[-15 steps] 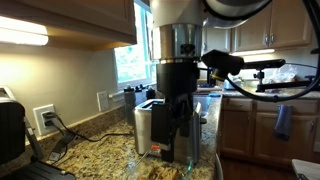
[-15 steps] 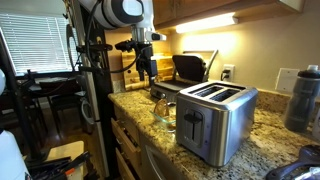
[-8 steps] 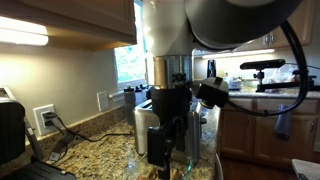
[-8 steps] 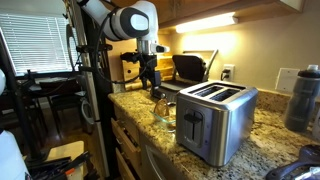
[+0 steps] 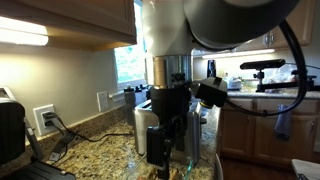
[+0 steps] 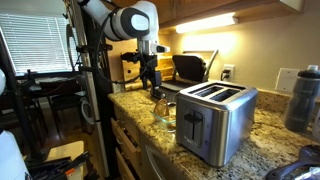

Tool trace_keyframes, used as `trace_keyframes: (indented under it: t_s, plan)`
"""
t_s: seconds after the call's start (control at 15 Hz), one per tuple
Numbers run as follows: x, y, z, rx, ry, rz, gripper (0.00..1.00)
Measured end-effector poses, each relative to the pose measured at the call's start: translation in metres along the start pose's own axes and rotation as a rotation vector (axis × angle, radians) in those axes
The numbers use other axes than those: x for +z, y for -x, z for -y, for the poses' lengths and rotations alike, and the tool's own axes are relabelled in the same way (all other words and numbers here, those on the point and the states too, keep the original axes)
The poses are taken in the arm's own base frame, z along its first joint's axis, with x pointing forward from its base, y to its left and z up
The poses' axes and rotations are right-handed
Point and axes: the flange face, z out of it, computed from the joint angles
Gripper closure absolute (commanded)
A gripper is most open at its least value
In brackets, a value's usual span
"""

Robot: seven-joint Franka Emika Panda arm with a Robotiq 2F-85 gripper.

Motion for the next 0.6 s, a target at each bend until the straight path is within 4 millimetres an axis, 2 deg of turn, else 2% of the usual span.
trace_keyframes:
  t_s: [0.6]
  plan:
    - [0.006, -0.0098, 0.0008, -0.009, 0.041, -0.02, 0.0]
